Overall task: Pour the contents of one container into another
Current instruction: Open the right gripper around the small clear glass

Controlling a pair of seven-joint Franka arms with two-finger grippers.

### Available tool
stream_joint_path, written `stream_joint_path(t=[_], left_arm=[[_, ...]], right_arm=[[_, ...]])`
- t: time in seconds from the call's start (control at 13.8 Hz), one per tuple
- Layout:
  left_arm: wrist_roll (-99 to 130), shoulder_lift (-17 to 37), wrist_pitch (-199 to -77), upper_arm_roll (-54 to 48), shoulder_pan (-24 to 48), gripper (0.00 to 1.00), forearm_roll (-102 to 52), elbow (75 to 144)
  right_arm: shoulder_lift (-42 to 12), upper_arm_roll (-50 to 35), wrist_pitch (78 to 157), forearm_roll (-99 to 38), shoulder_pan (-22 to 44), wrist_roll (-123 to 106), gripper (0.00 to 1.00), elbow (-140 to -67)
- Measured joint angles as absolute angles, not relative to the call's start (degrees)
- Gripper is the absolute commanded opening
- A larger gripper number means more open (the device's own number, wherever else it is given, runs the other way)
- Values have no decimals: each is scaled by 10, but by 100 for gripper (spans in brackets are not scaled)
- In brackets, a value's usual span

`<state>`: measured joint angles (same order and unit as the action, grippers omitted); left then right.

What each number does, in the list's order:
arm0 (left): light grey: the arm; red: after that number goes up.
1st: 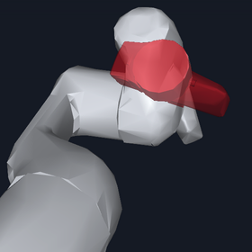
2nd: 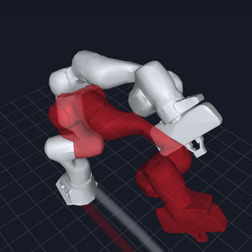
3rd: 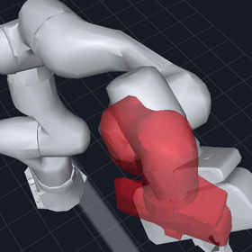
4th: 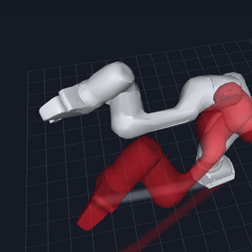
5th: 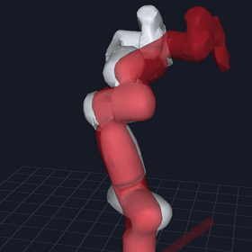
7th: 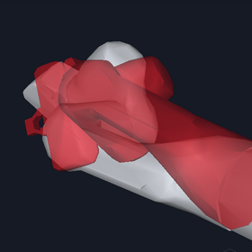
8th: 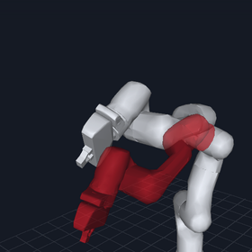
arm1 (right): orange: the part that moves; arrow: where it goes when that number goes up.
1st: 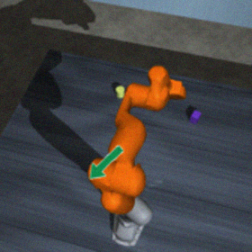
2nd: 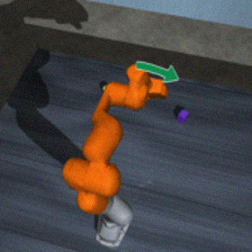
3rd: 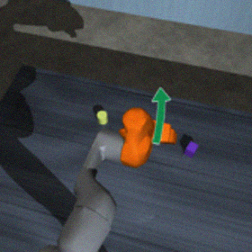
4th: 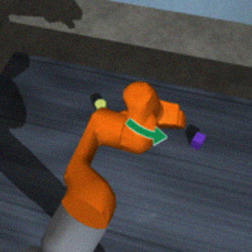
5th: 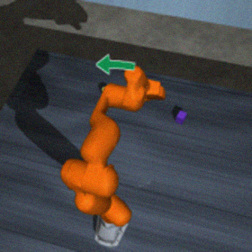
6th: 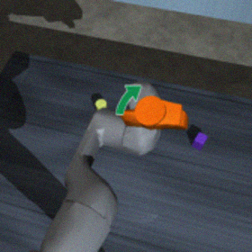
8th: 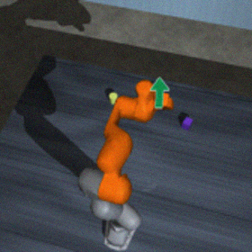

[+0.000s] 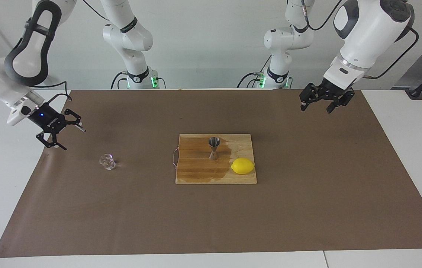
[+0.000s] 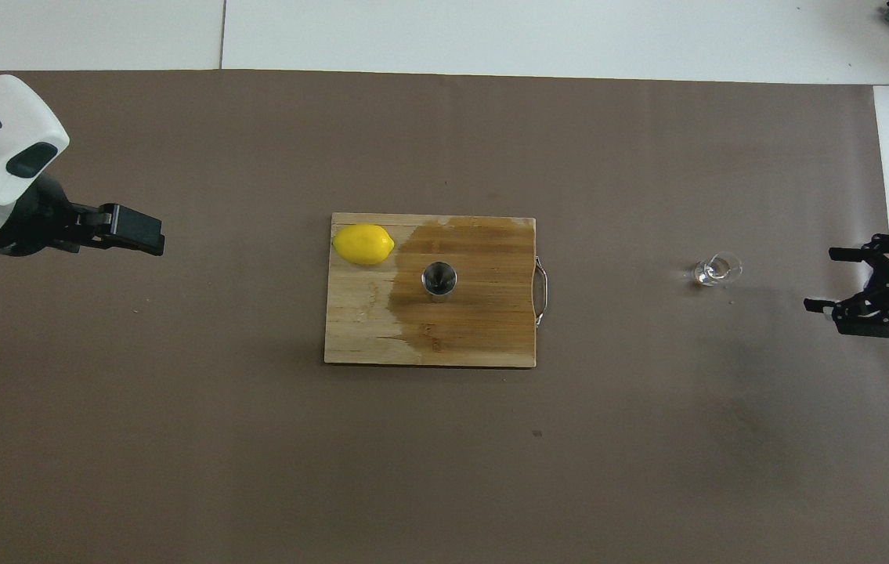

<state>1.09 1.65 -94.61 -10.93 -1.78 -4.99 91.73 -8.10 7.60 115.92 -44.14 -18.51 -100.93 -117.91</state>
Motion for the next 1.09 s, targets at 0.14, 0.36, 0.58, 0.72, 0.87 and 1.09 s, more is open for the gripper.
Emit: stream_joint_path(t=[0.14,0.36,0.58,0.72,0.87,1.09], left_arm=[[-10,17,-966,-110,-16,100,-43,917],[-31,15,-973,-113,-9,100,-31,917],[-44,12,-964,-111,-9,100,-14,918],[-65,14,-939,-100,-10,100,5,919],[-114,21,-921,-84,-11,100,19,918],[-184,22,-910,-59,-11,100,23,918]], right_arm=[[-110,75,1154,-489,-185,-1073,100,-1176],[-149,75,1090,-552,-191,-1166,100,-1158],[-196,75,1035,-563,-199,-1238,100,-1127],[-219,74,1017,-563,-199,-1274,100,-1118],[-240,72,1009,-565,-199,-1298,100,-1106],[-263,70,1009,-583,-199,-1313,100,-1097]])
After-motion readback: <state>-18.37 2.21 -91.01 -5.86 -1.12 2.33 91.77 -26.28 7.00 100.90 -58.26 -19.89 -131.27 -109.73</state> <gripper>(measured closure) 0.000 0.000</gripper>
